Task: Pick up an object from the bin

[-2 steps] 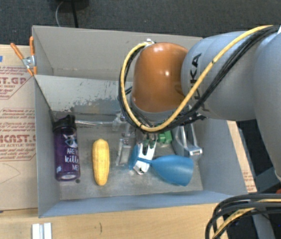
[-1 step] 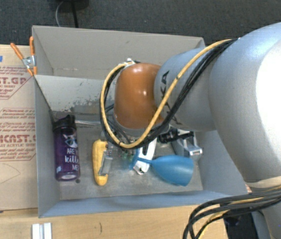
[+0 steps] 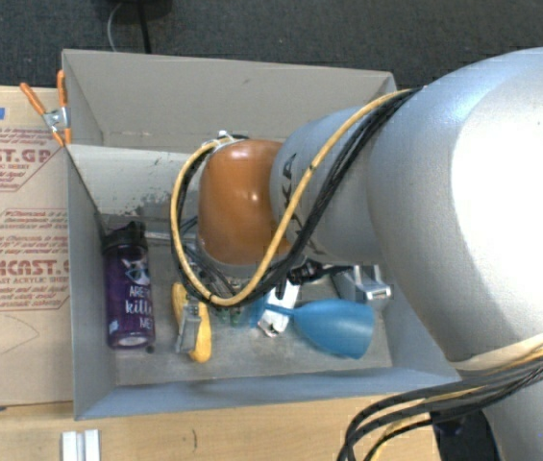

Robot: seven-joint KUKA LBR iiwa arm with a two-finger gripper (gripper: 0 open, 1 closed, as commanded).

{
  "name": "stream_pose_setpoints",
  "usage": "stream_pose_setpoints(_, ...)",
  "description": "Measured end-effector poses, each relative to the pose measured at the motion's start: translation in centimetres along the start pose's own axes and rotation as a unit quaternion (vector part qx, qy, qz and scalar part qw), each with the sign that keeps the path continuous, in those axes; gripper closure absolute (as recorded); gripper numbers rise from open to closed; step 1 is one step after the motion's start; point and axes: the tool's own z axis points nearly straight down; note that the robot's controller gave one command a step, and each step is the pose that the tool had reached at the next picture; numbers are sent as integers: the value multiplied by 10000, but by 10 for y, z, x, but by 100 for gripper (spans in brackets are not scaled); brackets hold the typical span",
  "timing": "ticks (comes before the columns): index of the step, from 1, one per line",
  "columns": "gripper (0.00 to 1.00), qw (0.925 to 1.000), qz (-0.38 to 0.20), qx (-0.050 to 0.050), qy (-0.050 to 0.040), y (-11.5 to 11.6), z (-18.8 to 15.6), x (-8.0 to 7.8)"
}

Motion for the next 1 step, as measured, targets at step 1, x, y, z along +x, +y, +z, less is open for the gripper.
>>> stream_pose_setpoints(1, 0, 9961, -884, -26, -38, 2, 7, -14)
